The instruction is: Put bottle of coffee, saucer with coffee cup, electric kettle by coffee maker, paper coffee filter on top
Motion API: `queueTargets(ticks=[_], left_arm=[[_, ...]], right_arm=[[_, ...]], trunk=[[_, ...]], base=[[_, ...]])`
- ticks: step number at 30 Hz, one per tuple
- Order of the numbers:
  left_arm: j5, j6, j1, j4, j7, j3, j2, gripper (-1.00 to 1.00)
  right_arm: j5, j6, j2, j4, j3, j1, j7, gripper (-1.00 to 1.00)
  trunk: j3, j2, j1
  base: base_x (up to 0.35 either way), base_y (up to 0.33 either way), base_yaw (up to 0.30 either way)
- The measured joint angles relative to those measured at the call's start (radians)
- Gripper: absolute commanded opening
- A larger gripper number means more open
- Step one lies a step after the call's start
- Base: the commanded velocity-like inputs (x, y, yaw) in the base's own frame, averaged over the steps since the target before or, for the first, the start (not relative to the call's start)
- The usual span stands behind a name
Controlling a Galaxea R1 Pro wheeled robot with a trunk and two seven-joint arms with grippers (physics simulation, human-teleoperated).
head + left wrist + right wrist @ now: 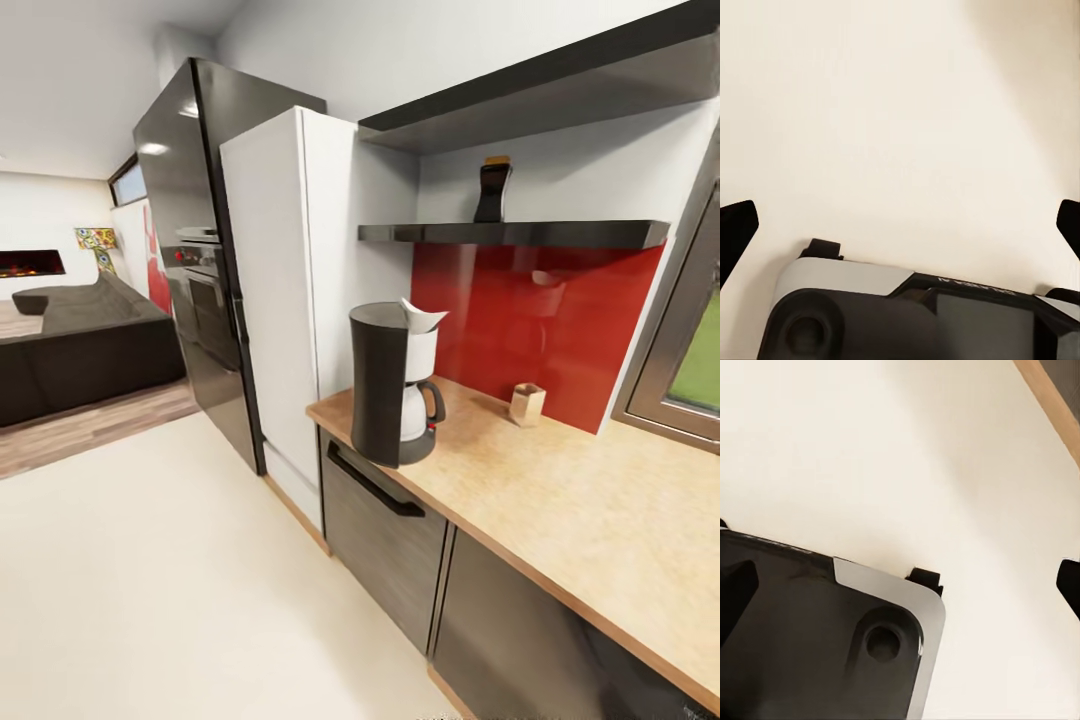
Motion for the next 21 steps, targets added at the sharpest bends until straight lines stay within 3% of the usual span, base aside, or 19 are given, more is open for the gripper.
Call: queueTargets(ticks=[21], left_arm=[[0.0,0.0,0.0,0.0,0.0,-0.001,0.0,1.0]], right_arm=[[0.0,0.0,-0.002,0.0,0.0,0.0,0.0,1.0]], trunk=[[0.0,0.0,0.0]], base=[[0.0,0.001,-0.255]])
